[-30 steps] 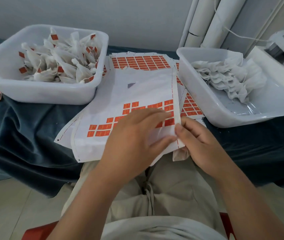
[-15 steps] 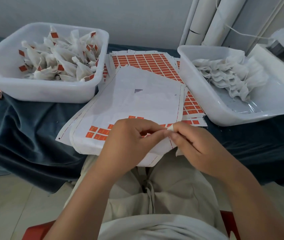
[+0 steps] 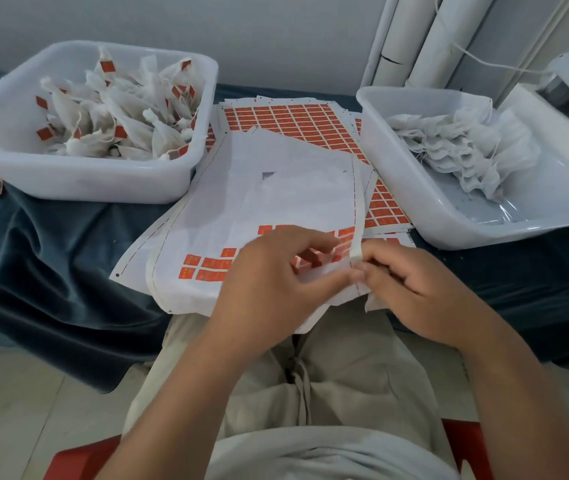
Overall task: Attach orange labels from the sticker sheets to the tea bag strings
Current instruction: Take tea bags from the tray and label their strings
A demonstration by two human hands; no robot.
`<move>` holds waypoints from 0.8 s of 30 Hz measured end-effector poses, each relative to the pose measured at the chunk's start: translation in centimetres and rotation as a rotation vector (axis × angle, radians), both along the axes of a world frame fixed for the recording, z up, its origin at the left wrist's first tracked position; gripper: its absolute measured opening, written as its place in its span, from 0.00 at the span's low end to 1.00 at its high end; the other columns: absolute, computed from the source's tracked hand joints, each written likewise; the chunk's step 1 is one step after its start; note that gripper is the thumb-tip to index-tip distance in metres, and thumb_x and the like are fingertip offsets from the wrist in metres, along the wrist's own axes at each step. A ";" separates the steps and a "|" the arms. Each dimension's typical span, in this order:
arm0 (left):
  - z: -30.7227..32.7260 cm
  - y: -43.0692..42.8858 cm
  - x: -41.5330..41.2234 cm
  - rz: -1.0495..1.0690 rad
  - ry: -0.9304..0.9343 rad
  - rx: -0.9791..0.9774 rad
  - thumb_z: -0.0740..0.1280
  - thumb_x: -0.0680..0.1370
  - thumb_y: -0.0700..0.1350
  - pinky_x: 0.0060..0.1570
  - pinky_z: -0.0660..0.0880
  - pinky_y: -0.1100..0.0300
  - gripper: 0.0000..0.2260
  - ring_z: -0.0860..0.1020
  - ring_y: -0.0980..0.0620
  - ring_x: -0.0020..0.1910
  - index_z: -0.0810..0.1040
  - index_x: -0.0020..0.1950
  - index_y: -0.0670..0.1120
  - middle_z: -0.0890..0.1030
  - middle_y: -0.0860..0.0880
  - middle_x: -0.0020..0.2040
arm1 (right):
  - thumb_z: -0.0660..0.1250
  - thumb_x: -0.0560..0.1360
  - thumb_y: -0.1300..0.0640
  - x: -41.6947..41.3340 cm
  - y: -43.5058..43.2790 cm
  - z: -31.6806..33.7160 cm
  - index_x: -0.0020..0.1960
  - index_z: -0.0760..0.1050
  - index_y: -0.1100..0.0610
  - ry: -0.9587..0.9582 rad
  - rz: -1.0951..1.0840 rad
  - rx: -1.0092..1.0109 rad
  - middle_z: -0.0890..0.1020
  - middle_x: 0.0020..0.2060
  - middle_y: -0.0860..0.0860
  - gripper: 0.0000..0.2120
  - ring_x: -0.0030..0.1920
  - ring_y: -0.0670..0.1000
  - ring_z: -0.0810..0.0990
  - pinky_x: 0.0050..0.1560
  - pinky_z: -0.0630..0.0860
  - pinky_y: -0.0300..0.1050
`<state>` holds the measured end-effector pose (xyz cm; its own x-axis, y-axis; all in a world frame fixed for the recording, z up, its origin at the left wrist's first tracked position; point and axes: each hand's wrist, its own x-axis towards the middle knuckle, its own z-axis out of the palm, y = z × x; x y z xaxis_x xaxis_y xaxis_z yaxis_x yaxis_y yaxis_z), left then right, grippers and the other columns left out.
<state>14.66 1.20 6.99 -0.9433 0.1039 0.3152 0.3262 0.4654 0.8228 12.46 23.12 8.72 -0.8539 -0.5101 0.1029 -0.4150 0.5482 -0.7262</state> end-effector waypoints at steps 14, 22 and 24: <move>0.3 -1.4 -0.9 -0.099 -0.566 0.427 0.75 0.78 0.50 0.32 0.72 0.71 0.04 0.81 0.62 0.36 0.89 0.46 0.55 0.87 0.56 0.40 | 0.60 0.86 0.48 0.2 -1.0 -0.4 0.44 0.73 0.51 0.038 0.097 0.037 0.73 0.34 0.48 0.14 0.34 0.50 0.71 0.36 0.67 0.40; 0.0 -1.4 -1.2 0.269 -0.309 0.549 0.71 0.82 0.50 0.39 0.81 0.65 0.06 0.86 0.56 0.40 0.87 0.47 0.55 0.88 0.54 0.43 | 0.63 0.84 0.44 -1.5 1.8 -1.2 0.52 0.82 0.50 -0.199 -0.130 -0.005 0.85 0.44 0.54 0.13 0.41 0.54 0.84 0.44 0.83 0.51; 0.1 -1.2 -1.2 0.319 -0.300 0.696 0.71 0.82 0.49 0.42 0.82 0.64 0.06 0.87 0.53 0.43 0.88 0.48 0.54 0.88 0.52 0.44 | 0.66 0.82 0.45 -2.0 2.9 -1.6 0.53 0.85 0.43 -0.264 -0.262 -0.087 0.87 0.46 0.52 0.09 0.39 0.48 0.85 0.41 0.83 0.43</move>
